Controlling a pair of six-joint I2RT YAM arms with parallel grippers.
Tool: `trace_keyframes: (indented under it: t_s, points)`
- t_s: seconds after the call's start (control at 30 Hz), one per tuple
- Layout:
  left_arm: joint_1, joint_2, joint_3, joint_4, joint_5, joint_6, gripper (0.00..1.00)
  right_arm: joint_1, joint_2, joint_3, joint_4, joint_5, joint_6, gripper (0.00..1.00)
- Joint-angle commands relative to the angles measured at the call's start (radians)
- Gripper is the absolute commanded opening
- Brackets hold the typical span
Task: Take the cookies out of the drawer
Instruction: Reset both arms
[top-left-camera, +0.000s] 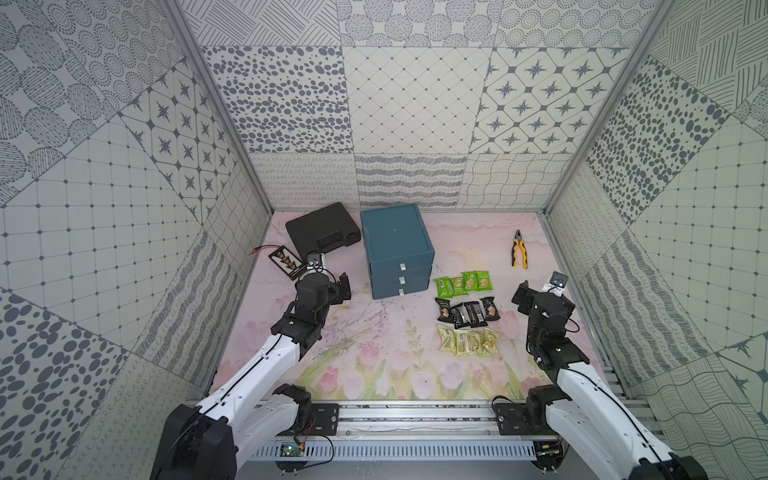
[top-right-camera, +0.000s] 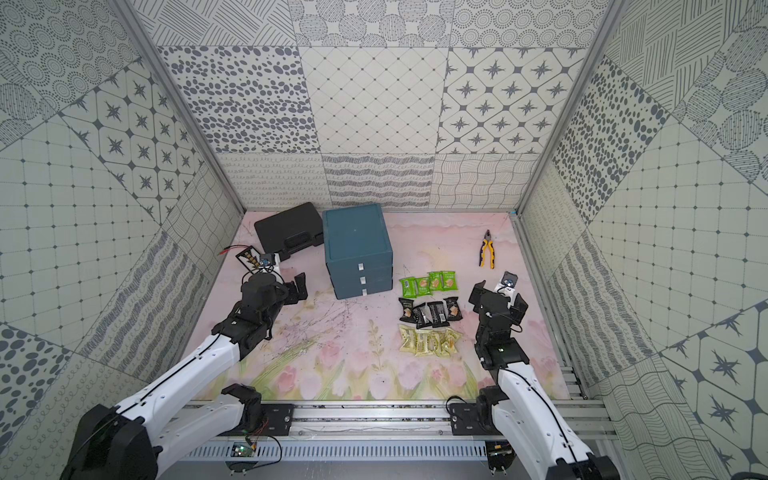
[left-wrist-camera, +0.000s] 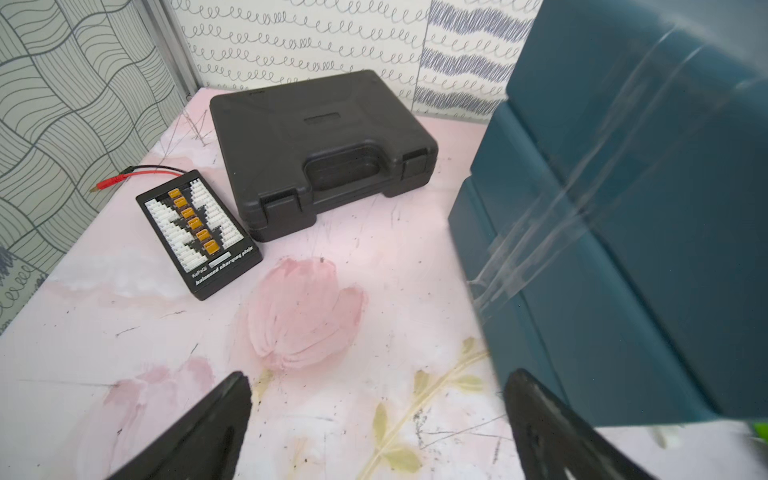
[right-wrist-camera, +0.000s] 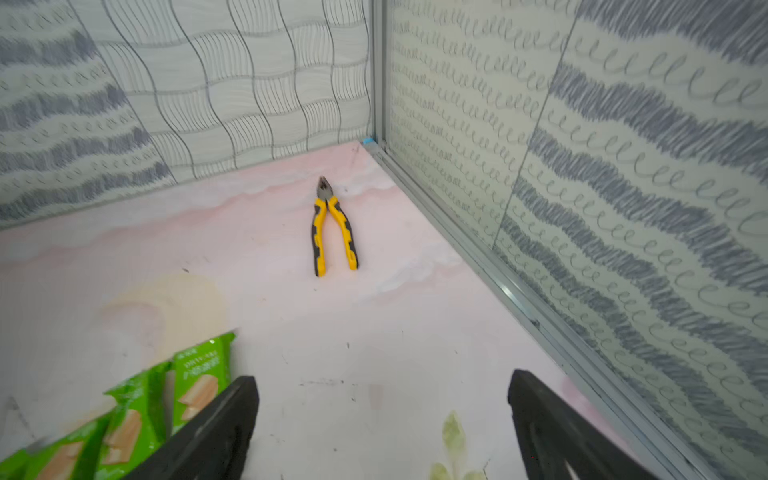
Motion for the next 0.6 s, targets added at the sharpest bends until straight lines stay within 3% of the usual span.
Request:
trace_keyframes:
  t_s: [0.0, 0.07, 0.2, 0.3, 0.57]
  points:
    - [0.003, 0.078, -0.083, 0.337, -0.159, 0.134, 0.99, -0.063, 0.088, -0.106, 0.327, -0.197, 0.001, 0.98]
    - [0.008, 0.118, -0.102, 0.379, -0.165, 0.144, 0.99, -0.062, 0.171, -0.125, 0.44, -0.153, -0.003, 0.99]
    - [0.022, 0.219, -0.128, 0.478, -0.149, 0.166, 0.99, -0.064, 0.3, -0.054, 0.447, -0.153, -0.026, 0.98]
    - [0.026, 0.307, -0.153, 0.598, -0.166, 0.177, 0.99, -0.064, 0.394, -0.068, 0.62, -0.142, -0.064, 0.98]
    - [0.078, 0.419, -0.194, 0.771, -0.021, 0.221, 0.99, -0.065, 0.515, -0.013, 0.703, -0.215, -0.128, 0.98]
